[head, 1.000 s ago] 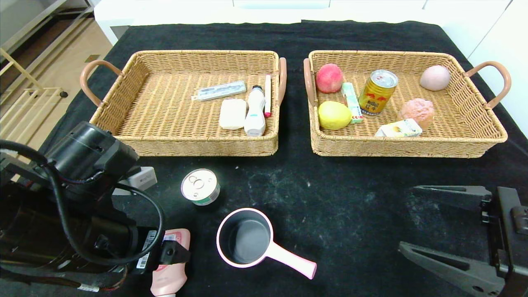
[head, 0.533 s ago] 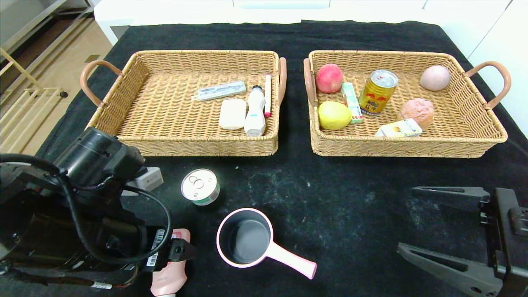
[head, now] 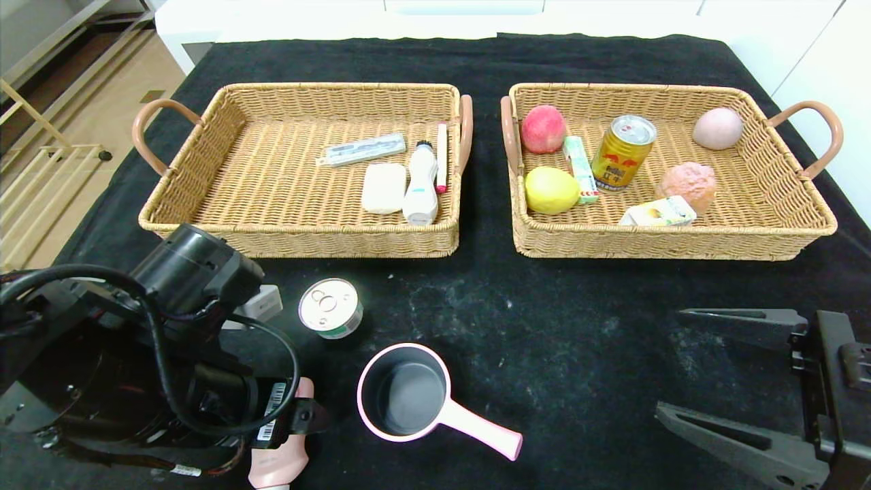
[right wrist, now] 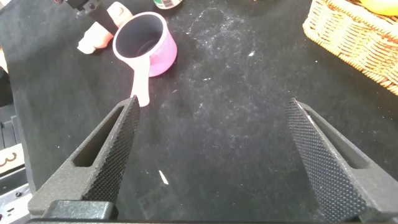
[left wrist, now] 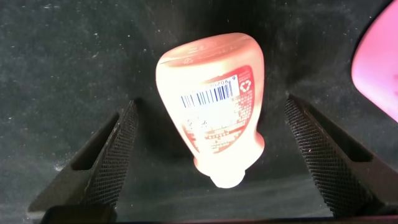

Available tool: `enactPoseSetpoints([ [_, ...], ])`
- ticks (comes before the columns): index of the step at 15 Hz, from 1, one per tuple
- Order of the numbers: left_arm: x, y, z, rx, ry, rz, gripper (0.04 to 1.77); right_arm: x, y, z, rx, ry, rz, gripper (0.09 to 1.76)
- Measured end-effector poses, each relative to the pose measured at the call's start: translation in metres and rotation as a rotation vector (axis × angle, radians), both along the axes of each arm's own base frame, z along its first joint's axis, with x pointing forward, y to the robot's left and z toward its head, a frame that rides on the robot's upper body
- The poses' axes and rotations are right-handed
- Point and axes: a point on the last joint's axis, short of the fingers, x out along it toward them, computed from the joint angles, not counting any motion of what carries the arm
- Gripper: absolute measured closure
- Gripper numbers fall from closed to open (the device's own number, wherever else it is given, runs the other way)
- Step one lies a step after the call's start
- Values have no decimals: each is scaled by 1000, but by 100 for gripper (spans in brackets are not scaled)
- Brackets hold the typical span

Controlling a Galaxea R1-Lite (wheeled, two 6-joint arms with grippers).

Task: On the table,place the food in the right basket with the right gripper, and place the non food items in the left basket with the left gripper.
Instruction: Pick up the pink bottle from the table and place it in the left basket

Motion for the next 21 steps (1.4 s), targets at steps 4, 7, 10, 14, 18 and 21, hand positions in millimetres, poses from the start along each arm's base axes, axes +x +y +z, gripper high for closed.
enactPoseSetpoints([
  [4,2,-1,-3,8,12,1,9,0,0,0,0,0,-1,14],
  [7,3,-2,-5,12,18,-4,32,0,0,0,0,-1,0,14],
  [10,3,-3,-5,12,22,-6,77,0,0,-1,-1,2,-1,14],
  [14,3,-3,-6,13,26,-8,96,0,0,-1,-2,2,0,14],
  [18,4,-4,-7,14,28,-11,96,1,1,-2,-4,6,0,14],
  [21,5,-5,-8,17,32,-11,96,2,1,-2,-7,10,-1,14],
])
